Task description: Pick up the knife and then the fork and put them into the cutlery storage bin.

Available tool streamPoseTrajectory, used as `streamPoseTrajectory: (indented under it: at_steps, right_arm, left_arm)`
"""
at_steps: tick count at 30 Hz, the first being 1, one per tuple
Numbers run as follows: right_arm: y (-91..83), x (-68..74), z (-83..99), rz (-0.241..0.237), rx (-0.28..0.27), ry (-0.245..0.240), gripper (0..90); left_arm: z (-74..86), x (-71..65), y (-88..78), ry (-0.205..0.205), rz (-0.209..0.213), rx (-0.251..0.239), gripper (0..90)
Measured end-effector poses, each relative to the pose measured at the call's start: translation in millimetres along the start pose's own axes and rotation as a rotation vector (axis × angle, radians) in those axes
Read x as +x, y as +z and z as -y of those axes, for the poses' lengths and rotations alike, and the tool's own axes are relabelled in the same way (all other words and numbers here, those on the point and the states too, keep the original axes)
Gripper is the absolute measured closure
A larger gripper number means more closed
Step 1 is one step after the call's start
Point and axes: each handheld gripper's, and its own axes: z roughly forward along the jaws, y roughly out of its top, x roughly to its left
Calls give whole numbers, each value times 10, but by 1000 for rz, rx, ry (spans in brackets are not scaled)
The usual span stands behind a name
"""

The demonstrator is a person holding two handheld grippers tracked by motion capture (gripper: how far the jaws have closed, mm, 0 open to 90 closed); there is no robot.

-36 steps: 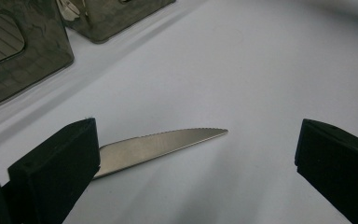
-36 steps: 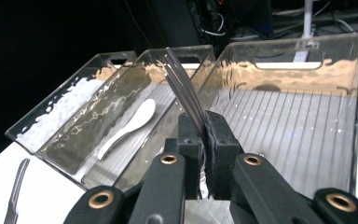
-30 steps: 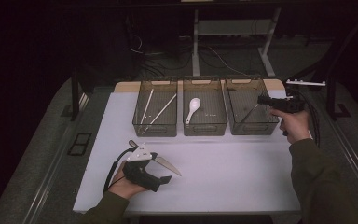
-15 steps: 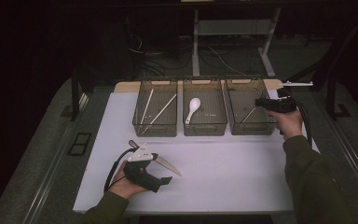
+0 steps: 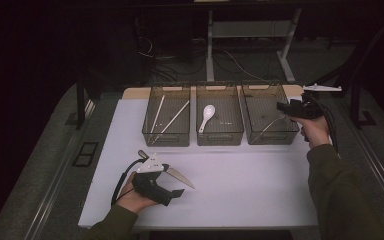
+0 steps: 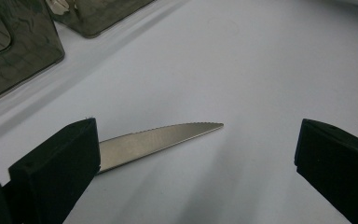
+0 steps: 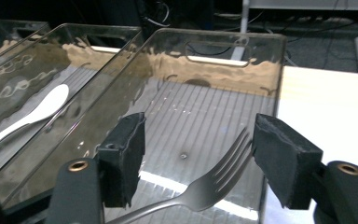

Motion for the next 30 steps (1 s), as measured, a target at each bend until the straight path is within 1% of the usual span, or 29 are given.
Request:
streamPoseTrajectory:
  at_steps: [2, 5, 9, 12, 14, 15, 16, 17, 20, 23, 24, 25, 27, 29, 30]
  right_arm:
    - [-14, -9, -9, 7, -6, -2, 335]
    - [-42, -14, -15, 2, -14, -4, 330]
    - [-89, -3, -16, -13, -14, 2, 309]
    - [-159, 17, -9, -36, -16, 6, 289]
    - [-218, 37, 6, -53, -18, -7, 288]
    - [-253, 58, 15, -65, -10, -9, 286]
    - [-291, 80, 27, -73, -10, -20, 286]
    - [-339, 105, 42, -79, -16, -42, 284]
    - [-452, 178, 96, -106, -14, -62, 278]
    - [-546, 273, 168, -132, 2, -107, 264]
    - [-576, 307, 190, -135, 6, -119, 263]
    - [-614, 352, 225, -150, 2, -131, 259]
    - [-660, 416, 276, -172, 6, -145, 250]
    - [-707, 497, 344, -186, 9, -162, 238]
    - [-727, 533, 382, -196, 8, -171, 235]
  left_arm:
    - [0, 0, -1, -1, -1, -4, 0]
    - [2, 6, -7, 4, -1, 0, 0]
    - [5, 8, -17, 2, -6, -3, 0]
    - [9, 17, -19, 3, -10, -4, 0]
    - [14, 24, -22, 11, -13, 4, 0]
    - [16, 26, -22, 15, -15, 7, 0]
    - [18, 29, -19, 15, -18, 8, 0]
    - [18, 31, -19, 18, -20, 11, 0]
    - [13, 40, -28, 33, -27, 13, 2]
    - [1, 55, -34, 41, -32, 11, 68]
    - [-10, 59, -40, 45, -37, 7, 107]
    - [-20, 67, -45, 51, -40, 9, 149]
    - [-47, 84, -59, 62, -52, 4, 200]
    - [-82, 117, -71, 62, -63, 6, 303]
    - [-99, 144, -80, 70, -69, 15, 344]
